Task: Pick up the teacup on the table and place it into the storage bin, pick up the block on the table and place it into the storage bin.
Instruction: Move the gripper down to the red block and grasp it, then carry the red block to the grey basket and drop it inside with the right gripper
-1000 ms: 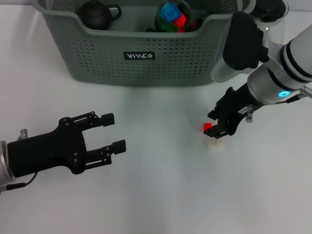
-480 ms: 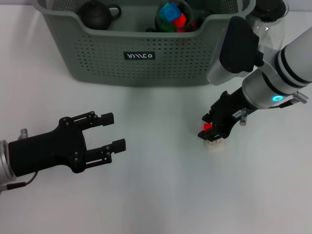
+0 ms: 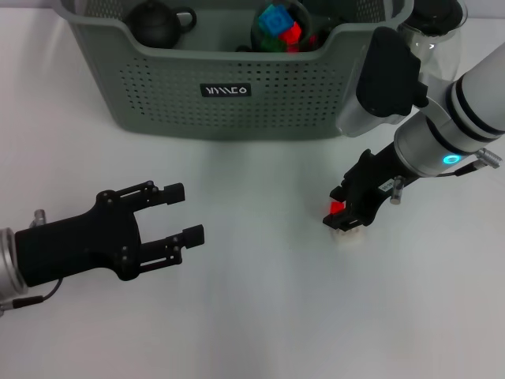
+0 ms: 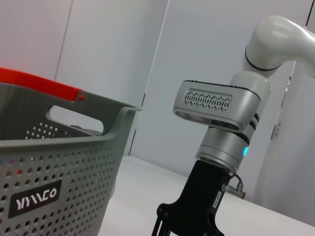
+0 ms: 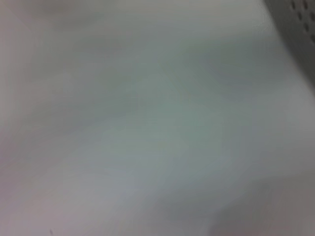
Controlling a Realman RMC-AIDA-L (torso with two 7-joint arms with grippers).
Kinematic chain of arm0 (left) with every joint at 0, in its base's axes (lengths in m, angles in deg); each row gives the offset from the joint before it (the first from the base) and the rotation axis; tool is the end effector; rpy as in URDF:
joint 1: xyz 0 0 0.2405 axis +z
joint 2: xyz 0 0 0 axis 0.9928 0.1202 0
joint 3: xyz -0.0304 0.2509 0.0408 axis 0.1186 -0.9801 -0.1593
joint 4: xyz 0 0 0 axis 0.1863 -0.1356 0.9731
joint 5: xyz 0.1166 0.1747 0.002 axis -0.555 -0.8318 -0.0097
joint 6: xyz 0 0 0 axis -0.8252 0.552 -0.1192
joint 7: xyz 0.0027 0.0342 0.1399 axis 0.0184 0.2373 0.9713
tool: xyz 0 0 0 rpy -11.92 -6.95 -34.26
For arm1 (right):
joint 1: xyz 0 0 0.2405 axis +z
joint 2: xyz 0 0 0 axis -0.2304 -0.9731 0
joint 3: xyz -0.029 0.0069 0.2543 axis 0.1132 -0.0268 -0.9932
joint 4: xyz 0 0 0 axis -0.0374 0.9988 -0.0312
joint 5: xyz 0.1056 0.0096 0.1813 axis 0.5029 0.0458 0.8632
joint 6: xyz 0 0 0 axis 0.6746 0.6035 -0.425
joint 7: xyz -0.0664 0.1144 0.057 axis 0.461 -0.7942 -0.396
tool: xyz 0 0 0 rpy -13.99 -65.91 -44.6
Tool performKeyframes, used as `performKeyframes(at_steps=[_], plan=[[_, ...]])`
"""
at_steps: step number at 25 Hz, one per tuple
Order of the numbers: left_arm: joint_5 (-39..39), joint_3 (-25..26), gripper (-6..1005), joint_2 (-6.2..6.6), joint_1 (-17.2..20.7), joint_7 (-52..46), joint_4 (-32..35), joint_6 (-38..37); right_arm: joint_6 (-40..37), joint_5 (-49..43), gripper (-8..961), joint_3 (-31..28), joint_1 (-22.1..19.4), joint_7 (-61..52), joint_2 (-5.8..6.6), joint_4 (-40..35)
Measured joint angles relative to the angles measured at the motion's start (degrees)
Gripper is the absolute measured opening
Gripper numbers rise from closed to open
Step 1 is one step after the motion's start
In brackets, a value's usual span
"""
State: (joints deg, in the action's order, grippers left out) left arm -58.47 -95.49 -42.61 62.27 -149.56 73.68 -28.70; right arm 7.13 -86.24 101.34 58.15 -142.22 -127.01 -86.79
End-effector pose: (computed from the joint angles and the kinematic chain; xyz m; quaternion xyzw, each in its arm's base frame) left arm -0.3030 0.2325 -0.0139 -0.9076 -0.2101 -0.3384 0.1324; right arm 0.1850 0.3653 -0.0795 -0.9699 0.1432 -0.1870 0.0611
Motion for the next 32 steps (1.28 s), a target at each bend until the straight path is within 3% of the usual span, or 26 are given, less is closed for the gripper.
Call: performKeyframes(at_steps=[23,32], plan=[[0.0,0.0,720,-0.25,0.2,0.0,0.0,0.0,2.1,0.0,395,0.0,0.3,-0.7,-0.17,2.4],[0.3,0.0,721,-0.31,0.4,0.0,0.0,-0.4,1.4,-0.1,302,-0.6,0.0,-3.4,0.12,1.5]])
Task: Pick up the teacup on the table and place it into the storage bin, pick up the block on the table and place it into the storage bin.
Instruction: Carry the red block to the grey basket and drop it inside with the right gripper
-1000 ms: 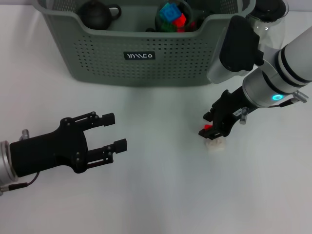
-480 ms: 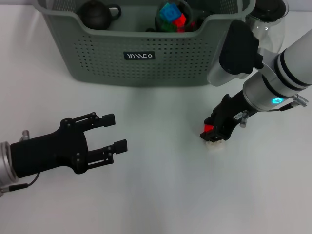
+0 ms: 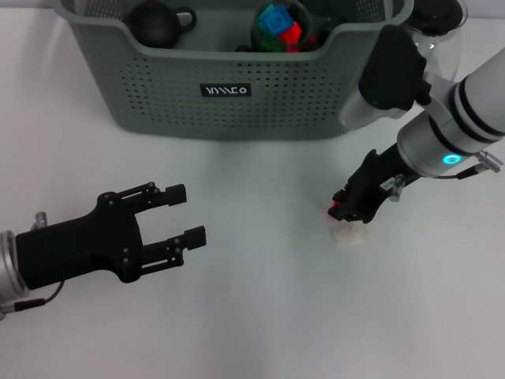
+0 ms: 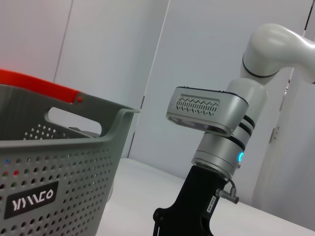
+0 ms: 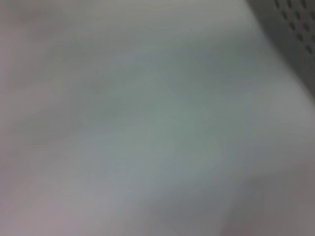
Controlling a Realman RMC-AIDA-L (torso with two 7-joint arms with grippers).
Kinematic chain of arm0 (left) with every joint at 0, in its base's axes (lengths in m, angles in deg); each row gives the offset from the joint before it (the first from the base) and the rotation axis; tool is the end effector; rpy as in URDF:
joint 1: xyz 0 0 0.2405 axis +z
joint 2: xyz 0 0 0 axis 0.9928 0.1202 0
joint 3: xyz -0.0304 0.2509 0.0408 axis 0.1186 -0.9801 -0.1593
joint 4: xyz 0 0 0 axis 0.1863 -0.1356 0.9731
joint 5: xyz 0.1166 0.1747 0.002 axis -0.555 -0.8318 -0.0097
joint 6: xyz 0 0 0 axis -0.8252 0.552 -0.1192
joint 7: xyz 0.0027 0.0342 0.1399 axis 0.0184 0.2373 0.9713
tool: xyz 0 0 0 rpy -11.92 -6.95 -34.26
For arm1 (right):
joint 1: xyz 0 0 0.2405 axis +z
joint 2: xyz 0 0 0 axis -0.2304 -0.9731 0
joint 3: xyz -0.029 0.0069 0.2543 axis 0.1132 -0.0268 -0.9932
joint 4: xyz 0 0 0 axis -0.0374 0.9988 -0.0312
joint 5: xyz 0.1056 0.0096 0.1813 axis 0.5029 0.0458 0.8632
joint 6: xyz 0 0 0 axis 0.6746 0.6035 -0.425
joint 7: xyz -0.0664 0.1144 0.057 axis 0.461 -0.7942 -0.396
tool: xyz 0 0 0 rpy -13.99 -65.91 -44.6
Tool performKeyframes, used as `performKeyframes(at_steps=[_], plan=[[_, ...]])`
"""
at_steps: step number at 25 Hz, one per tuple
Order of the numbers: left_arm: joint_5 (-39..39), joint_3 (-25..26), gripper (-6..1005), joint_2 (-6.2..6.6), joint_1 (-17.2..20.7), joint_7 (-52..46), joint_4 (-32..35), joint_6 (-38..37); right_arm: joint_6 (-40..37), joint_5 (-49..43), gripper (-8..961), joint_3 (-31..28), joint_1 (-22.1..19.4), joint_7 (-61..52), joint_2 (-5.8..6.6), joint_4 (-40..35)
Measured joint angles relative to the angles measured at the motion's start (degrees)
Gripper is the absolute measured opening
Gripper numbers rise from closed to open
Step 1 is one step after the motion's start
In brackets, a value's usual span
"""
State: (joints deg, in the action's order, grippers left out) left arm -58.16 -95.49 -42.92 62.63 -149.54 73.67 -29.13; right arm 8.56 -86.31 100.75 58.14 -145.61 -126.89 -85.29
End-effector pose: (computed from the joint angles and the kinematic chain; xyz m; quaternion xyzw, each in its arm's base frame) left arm -0.3021 0.2299 -0.0152 -0.9052 -0.2116 -0.3442 0.1315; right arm 0.1910 0.3676 -0.0795 -0.9631 0.1823 -0.1834 0.0742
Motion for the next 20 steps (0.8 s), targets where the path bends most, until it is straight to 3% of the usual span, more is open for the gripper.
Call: performKeyframes(at_steps=[4,9,16,20], plan=[[0.1,0.0,721,0.0,0.0,0.0,0.0,-0.1,-2.5,0.0,197,-2.5,-0.9,-0.4,0.03,-2.8],[0.1,0.3,721,0.0,0.1,-0.1,0.0,-0.2,-11.1,2.9,198,-11.8,-4.4,1.1,0.08,-13.7],[0.1,1.7,720,0.0,0.4,-0.1,0.0,-0.4,-23.5,23.6,200,-26.4,-9.9,3.2,0.14,-33.2],[0.1,2.2,720,0.07,0.4,0.0,0.0,-0.4,-19.3,30.6,200,-27.6,-10.3,1.6,-0.12,-40.2]])
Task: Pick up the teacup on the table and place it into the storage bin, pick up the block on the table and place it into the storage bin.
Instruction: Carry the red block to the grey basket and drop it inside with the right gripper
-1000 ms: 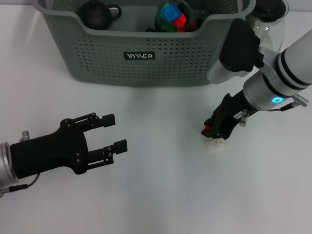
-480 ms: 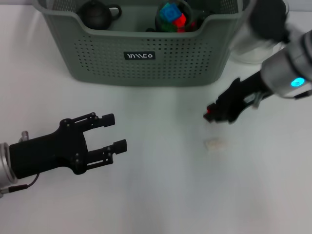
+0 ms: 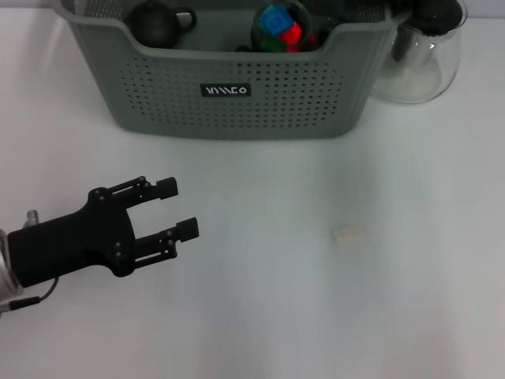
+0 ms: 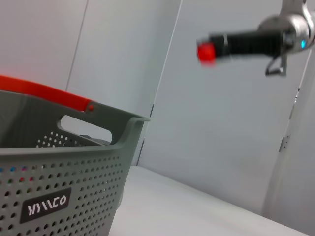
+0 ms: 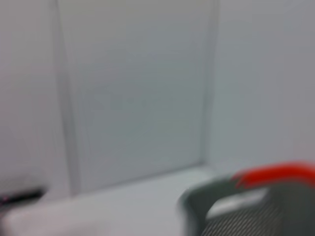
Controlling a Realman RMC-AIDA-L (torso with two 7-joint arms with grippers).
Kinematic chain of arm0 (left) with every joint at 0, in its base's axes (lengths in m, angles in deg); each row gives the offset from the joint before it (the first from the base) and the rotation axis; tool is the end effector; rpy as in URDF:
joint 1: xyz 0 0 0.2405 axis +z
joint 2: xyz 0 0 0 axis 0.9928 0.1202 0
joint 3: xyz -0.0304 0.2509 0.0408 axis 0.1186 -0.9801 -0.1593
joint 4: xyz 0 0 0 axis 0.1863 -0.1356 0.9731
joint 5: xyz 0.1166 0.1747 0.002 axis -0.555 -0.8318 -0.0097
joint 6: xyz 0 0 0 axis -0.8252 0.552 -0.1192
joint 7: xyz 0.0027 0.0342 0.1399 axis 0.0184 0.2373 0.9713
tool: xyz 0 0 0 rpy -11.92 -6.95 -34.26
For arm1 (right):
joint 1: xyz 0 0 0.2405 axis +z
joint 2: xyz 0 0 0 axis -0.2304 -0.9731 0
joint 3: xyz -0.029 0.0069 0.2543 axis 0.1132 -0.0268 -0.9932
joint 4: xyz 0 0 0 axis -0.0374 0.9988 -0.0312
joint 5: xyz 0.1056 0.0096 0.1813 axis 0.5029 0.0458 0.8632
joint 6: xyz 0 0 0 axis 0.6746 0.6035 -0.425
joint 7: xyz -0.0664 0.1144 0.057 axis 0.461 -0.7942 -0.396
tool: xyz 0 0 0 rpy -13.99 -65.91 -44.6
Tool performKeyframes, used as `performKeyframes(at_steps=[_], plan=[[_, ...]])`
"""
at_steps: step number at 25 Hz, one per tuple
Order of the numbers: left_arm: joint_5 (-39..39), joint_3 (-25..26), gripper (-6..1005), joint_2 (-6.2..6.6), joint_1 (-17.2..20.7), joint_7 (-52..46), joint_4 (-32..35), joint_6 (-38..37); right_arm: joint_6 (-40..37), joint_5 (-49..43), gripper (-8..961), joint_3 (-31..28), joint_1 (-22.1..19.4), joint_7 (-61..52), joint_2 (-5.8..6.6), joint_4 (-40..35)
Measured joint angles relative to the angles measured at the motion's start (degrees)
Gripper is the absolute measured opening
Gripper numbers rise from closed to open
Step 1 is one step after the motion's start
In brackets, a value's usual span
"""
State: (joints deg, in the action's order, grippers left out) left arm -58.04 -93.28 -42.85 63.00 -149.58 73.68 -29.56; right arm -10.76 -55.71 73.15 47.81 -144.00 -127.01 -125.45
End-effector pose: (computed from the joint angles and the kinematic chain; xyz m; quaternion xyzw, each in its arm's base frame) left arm -0.3051 0.2288 -0.0107 -0.8978 -0.2182 -0.3530 0.1472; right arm 0.0789 0.3504 0.0798 -0.9624 0.1094 0.2068 0.1377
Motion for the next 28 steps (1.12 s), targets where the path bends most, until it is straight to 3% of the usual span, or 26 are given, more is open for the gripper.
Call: performKeyframes(at_steps=[3,6,9,13,17,21,28], plan=[[0.0,0.0,720,0.02,-0.1,0.0,0.0,-0.1,12.0,-1.4,201,4.1,1.3,-3.7,-0.08,0.0],[0.1,0.0,721,-0.01,-0.1,0.0,0.0,0.0,25.5,-8.8,202,10.1,5.5,-10.8,0.1,5.0],[0.1,0.0,721,-0.06,-0.2,0.0,0.0,0.0,32.8,-17.6,202,12.4,13.1,-16.5,0.15,15.3],[0.2,0.1,720,-0.07,-0.4,-0.1,-0.1,0.0,40.1,-27.6,203,11.7,25.7,-19.8,0.3,37.4],[0.2,0.2,720,-0.02,-0.8,-0.2,-0.8,0.1,47.2,-35.2,204,11.0,33.2,-22.6,0.33,52.1],[0.2,0.2,720,0.02,-0.9,-0.3,-0.8,0.3,49.4,-40.3,205,11.3,34.7,-26.3,0.09,55.1],[0.2,0.2,721,-0.01,-0.9,-0.2,-0.8,0.4,47.3,-40.3,206,11.5,34.2,-25.9,0.23,55.1]])
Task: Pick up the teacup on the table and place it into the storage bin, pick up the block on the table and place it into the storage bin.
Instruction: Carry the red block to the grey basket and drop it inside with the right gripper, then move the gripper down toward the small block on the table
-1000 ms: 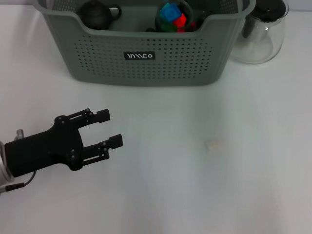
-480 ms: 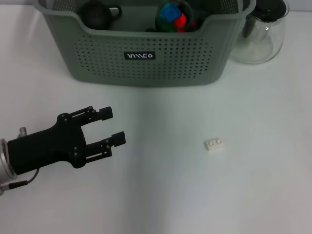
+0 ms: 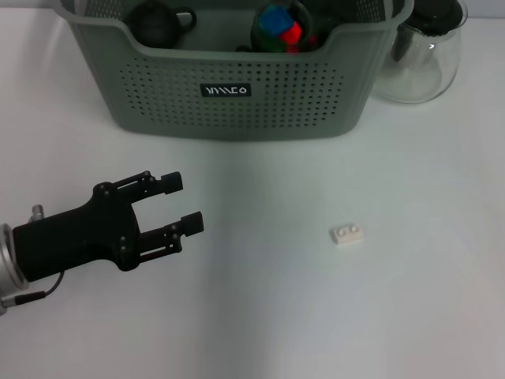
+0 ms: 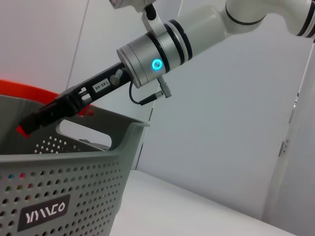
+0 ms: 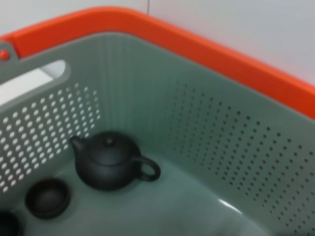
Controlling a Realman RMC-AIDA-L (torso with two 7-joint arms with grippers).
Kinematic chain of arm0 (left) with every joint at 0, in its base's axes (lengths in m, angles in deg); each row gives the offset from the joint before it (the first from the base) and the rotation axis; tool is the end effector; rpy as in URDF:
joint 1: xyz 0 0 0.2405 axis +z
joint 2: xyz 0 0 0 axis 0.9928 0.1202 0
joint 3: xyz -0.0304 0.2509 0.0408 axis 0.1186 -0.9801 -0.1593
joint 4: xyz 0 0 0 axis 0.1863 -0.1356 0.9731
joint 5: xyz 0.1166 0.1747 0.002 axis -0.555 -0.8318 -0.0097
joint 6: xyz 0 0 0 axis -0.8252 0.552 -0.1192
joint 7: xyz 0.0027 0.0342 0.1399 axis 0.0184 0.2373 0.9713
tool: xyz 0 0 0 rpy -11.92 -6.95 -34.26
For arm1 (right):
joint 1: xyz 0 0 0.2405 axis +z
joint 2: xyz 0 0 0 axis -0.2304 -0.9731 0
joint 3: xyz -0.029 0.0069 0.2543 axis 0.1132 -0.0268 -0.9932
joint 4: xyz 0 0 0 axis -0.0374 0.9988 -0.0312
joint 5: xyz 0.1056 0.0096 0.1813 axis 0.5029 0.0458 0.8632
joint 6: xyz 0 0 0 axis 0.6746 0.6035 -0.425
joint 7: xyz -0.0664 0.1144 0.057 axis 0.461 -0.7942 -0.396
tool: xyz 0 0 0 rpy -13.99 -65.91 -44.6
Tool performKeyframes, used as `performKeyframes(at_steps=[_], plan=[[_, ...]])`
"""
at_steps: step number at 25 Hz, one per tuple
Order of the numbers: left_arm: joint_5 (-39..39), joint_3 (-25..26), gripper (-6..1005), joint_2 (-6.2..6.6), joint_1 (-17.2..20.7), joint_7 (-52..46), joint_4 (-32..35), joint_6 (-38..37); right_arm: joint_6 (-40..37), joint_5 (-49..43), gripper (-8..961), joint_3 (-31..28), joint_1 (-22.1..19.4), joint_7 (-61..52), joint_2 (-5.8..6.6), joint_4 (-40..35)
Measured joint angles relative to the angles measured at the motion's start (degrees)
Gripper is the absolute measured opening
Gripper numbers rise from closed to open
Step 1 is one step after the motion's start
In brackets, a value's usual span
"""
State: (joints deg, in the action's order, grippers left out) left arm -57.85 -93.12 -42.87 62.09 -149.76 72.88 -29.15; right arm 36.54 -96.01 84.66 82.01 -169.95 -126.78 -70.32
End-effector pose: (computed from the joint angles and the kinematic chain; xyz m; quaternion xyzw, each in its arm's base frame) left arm -0.3012 0.2336 -0.0128 -0.8964 -0.2171 -0.3583 0.1447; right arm 0.0718 0.4895 -0.0534 -0.9046 0.2762 -0.0159 0.3243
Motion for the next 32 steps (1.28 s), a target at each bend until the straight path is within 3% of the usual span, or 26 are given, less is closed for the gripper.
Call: performKeyframes(at_steps=[4,8,12,15,18,21,24,26,29,32], plan=[[0.1,0.2,721,-0.03,0.2,0.0,0.0,-0.2,-1.5,0.1,234,0.1,-1.1,0.2,-0.08,-2.3],[0.2,0.5,720,-0.04,0.5,0.0,0.0,-0.6,-6.5,4.6,341,-0.2,-7.0,0.2,0.02,-13.7],[0.4,0.5,721,-0.05,0.6,-0.1,0.0,-0.7,-17.0,16.2,465,-2.3,-17.5,3.9,0.48,-33.4],[0.4,0.6,720,-0.04,0.6,-0.1,0.0,-0.8,-28.5,32.3,597,-6.1,-28.0,13.8,0.52,-48.0],[0.4,1.1,720,0.03,0.7,0.0,0.0,-0.8,-41.3,46.6,659,-11.0,-35.7,23.5,1.13,-53.7],[0.4,1.2,720,0.19,0.6,0.0,0.0,-0.8,-54.3,54.6,686,-15.7,-41.4,31.8,2.08,-54.0],[0.4,1.5,720,0.3,0.7,-0.1,0.3,-0.8,-62.0,51.8,641,-16.8,-44.8,36.4,1.93,-54.7],[0.3,2.2,720,0.38,0.8,-0.1,0.4,-0.8,-64.8,44.1,611,-16.6,-46.1,37.9,1.13,-55.6],[0.1,2.8,721,0.47,0.8,-0.2,0.4,-0.8,-65.8,32.6,595,-14.9,-46.1,38.0,-0.04,-56.2],[0.1,2.8,721,0.53,0.6,-0.2,0.4,-0.7,-65.0,24.8,592,-9.8,-44.8,36.7,-0.2,-55.9]])
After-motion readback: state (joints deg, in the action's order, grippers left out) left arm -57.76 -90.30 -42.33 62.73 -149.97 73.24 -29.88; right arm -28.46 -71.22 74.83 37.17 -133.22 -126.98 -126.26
